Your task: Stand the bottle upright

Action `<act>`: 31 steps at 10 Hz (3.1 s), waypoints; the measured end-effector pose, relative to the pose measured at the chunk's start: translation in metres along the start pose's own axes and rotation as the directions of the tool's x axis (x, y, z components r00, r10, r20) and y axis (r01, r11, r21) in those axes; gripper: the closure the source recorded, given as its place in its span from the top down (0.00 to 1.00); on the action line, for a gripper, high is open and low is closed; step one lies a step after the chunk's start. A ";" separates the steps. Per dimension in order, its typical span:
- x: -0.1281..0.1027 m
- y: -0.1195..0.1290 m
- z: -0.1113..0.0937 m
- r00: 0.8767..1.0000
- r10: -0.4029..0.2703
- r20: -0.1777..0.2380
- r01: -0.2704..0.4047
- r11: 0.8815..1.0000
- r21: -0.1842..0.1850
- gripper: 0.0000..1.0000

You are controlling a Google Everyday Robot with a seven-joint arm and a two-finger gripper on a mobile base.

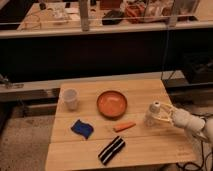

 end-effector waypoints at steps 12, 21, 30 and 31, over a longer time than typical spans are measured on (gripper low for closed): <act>0.016 0.005 -0.019 1.000 -0.001 0.001 0.001 1.000 -0.020 0.80; -0.003 0.005 -0.021 0.958 -0.067 -0.279 -0.002 0.970 -0.241 0.80; -0.003 0.004 -0.022 0.958 -0.067 -0.279 -0.001 0.971 -0.237 0.80; -0.003 0.004 -0.022 0.958 -0.067 -0.279 -0.001 0.971 -0.237 0.80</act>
